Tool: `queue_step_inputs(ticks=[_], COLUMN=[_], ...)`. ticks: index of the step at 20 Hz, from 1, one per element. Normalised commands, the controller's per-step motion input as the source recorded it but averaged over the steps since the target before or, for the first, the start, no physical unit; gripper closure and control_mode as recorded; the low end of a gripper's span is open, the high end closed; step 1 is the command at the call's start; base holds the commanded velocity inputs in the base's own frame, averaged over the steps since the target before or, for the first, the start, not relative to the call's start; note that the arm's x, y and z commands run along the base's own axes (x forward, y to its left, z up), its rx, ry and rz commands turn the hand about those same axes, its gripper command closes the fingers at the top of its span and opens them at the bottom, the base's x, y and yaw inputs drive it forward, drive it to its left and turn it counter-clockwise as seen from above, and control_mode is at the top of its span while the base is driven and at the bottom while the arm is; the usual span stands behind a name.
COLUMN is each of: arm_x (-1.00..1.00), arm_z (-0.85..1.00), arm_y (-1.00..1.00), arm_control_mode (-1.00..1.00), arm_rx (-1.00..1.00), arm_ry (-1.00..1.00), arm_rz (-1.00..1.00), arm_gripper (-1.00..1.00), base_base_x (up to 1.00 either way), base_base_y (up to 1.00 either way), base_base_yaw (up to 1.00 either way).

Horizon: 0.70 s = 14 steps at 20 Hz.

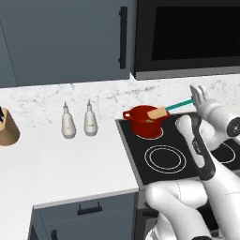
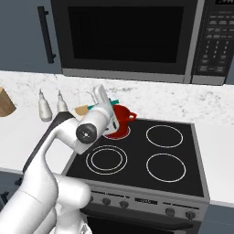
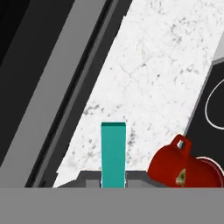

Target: Put the tomato and onion in the pot. Retrieve the spatula and lightly stir the vegetables in the pot.

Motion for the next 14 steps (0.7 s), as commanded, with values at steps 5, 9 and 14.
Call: queue_step_inputs(ticks=[5,9,14], arm_x=[0.55,0.62,0.6], arm_z=[-0.41,-0.31,-0.12], arm_y=[0.0,0.0,0.0], arm_control_mode=[-1.0,-1.0,-1.0], arm_rx=[0.0,0.0,-0.03], arm_ry=[-0.13,-0.05,0.0], arm_rz=[-0.08,-0.09,-0.09], arm_gripper=[1.0,1.0,1.0], base_base_x=[0.0,0.0,0.0], base_base_y=[0.0,0.0,0.0], base_base_yaw=[0.0,0.0,0.0])
